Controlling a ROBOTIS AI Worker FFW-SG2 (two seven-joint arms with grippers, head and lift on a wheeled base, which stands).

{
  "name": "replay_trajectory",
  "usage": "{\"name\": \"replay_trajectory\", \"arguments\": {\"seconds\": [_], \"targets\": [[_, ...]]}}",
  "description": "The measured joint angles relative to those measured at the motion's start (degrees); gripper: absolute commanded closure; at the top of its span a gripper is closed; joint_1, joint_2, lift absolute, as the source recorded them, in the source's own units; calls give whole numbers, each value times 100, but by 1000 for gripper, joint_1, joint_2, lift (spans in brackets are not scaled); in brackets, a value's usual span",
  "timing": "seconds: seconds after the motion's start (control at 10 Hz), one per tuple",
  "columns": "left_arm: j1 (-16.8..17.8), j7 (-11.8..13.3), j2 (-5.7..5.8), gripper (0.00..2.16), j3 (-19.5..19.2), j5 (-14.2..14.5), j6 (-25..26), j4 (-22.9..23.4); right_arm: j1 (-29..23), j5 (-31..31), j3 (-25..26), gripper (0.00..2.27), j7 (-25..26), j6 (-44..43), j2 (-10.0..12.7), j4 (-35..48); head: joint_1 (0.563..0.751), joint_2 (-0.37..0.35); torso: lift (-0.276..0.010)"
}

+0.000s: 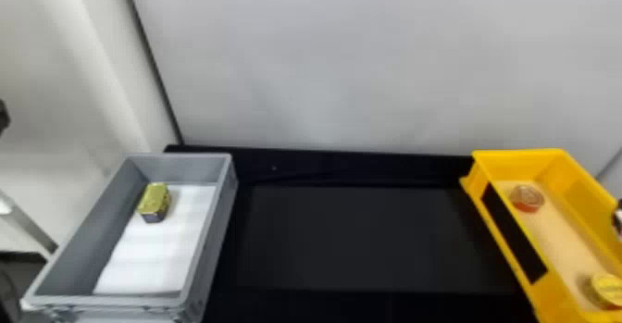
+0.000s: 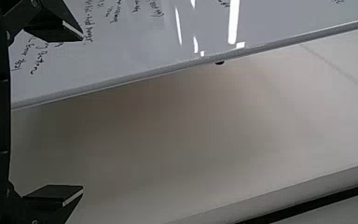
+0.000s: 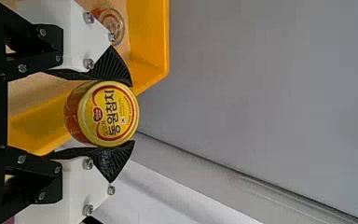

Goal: Pick up the round yellow can and place it in the yellow rectangular box

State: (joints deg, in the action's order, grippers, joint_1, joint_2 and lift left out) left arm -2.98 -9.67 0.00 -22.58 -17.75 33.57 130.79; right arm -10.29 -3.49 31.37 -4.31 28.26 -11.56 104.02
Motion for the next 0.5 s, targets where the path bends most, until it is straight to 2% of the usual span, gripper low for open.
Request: {"name": "replay_trajectory", "arguments": {"seconds": [0.5], "targets": [[0,0,0,125,26,-5,8,-1,721,135,-455,605,174,-27,-90,-1289,694,14,-90]]}}
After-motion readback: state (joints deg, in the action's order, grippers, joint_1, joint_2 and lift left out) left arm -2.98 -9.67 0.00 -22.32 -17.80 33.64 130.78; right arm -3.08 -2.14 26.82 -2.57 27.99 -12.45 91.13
